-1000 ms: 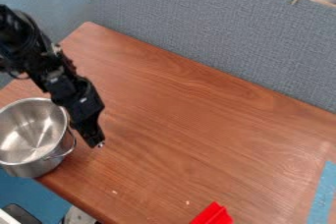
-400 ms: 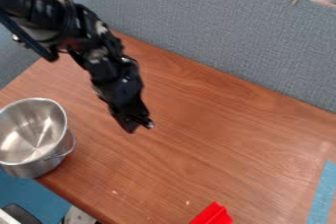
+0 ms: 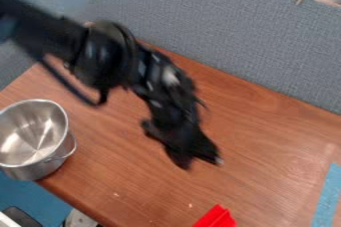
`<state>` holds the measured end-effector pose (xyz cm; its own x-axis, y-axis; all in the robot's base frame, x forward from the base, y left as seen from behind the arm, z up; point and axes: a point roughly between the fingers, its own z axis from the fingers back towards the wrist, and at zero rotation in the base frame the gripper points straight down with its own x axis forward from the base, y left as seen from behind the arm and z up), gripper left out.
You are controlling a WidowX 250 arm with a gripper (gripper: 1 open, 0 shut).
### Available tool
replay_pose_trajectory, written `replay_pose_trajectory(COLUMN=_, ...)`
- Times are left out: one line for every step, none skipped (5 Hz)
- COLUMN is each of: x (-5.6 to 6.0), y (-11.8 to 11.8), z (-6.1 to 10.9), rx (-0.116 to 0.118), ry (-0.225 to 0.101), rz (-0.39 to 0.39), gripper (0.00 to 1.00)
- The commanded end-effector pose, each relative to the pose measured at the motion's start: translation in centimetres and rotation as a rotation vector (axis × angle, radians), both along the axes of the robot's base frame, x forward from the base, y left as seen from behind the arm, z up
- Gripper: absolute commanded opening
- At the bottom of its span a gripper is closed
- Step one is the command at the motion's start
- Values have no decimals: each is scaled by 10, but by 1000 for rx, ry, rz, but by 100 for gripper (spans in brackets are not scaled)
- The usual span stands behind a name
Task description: Move the red object from the metal pot to the table
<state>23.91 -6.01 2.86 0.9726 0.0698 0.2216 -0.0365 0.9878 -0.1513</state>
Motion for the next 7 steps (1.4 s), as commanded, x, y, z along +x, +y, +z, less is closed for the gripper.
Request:
replay_pose_trajectory(x=1, y=11, z=33, rx=0, ry=-38, rz=249, gripper=0)
replay_pose_trajectory(x=-4, y=-6, z=66, rx=39, ry=-75, rz=499, gripper=0)
replay_pose_trajectory(x=-31, y=-12, z=63, rx=52, ry=-76, rz=569, gripper=0)
replay_pose_trajectory(x=-69, y=-48, z=55, rx=62, ry=-32, rz=539, gripper=0)
replay_pose_trajectory(x=-52, y=-42, z=30, rx=79, ry=-21, rz=545, gripper=0)
replay_pose_trajectory(x=-34, y=-20, z=17, rx=102, ry=-18, rz=599, gripper=100)
replay_pose_trajectory(x=-34, y=-3, z=-33, rx=122, ry=-3, rz=751, gripper=100)
